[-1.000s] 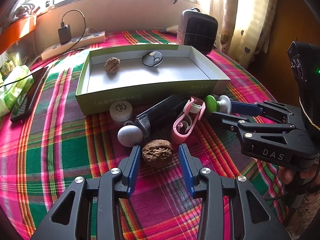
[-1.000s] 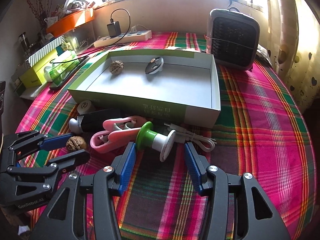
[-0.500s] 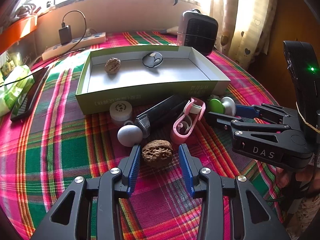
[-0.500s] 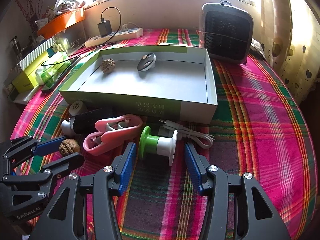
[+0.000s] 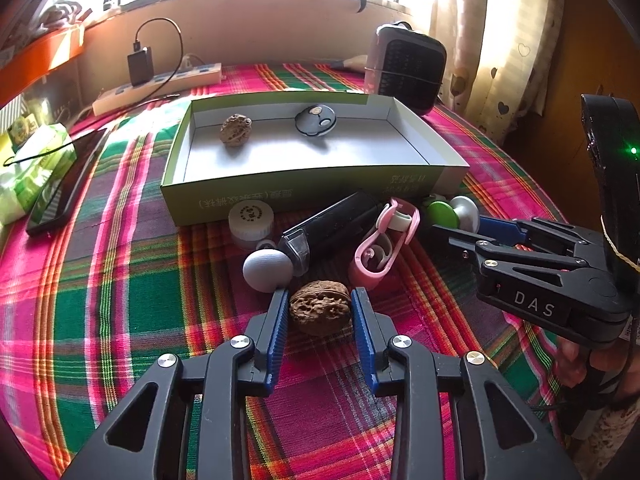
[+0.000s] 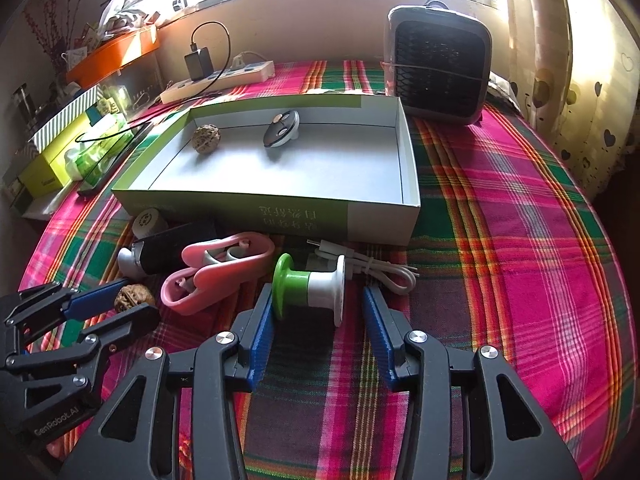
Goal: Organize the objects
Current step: 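Grasp the green-and-white spool with the right gripper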
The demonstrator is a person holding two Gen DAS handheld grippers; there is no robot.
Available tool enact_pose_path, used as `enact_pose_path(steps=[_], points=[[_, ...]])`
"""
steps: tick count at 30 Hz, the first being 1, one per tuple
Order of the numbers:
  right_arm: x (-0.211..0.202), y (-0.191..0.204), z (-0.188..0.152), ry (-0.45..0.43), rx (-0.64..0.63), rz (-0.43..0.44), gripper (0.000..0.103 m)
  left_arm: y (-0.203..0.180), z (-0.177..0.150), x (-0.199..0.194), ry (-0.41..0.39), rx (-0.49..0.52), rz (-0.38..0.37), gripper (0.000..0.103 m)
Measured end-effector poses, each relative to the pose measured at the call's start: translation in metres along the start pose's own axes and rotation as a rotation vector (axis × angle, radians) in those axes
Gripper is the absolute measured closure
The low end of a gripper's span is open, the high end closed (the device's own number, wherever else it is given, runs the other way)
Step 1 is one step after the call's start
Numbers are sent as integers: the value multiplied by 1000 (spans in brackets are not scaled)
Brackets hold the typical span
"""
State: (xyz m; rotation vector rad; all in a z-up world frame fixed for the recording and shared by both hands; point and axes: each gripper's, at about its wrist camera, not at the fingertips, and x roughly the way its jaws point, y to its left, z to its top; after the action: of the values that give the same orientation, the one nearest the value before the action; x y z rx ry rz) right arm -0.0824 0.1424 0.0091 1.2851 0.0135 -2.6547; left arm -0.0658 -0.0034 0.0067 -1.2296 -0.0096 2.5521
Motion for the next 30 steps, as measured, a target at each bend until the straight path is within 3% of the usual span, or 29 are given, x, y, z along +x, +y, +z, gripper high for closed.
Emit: enact_pose_path(steps=[2, 30], points=[[0, 2, 0, -2, -6, 8, 68, 0, 0, 0, 0, -1, 1, 74], [-8, 7, -3, -26, -21, 15, 68, 0, 1, -12, -29, 1, 10, 74]])
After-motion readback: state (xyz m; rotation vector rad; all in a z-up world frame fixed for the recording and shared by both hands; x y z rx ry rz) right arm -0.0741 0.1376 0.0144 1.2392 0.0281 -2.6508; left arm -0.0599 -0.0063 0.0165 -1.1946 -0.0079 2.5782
